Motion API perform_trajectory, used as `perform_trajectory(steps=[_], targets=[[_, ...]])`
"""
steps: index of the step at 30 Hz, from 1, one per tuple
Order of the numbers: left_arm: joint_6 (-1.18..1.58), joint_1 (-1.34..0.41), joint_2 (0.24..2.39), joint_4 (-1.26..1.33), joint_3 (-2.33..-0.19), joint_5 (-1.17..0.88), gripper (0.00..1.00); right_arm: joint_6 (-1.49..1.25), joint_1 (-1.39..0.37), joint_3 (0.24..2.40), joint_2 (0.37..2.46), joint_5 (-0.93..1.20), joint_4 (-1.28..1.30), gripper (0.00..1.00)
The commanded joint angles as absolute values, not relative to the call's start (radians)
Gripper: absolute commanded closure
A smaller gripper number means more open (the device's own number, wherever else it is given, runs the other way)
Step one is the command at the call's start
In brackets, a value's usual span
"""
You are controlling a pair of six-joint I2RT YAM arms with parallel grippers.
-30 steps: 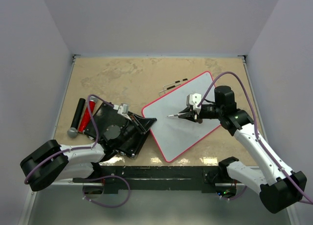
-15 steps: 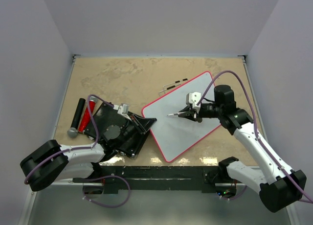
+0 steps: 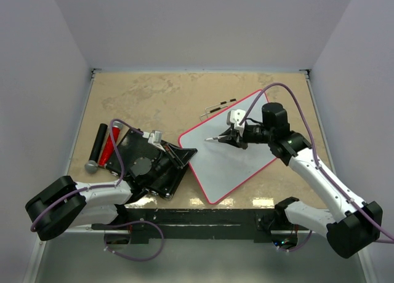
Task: Write a sentence on the whiteboard
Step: Pick up the sentence from the whiteboard.
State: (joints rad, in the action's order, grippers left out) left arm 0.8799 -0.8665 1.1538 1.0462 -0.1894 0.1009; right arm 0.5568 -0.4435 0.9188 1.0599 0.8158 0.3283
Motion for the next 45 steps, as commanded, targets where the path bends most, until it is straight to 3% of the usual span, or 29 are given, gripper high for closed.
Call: perform_trajectory(steps=[1,18,37,45], targets=[[0.836,-0.871,1.149,1.132,-0.216,0.123,1.00,0.502,-0.456,0.956,1.063,0.781,0.241,1.00],[0.827,-0.870,1.172,1.147,-0.229,0.104,1.00,0.482,-0.488,0.946,1.108,0.715,0.222,1.00],[0.822,-0.870,1.177,1.150,-0.229,0.106,1.00,0.698,-0.488,0.925,1.089,0.742,0.485,1.00],[0.824,-0.871,1.187,1.157,-0.229,0.103,1.00,0.692,-0.488,0.946,1.097,0.758,0.483,1.00]])
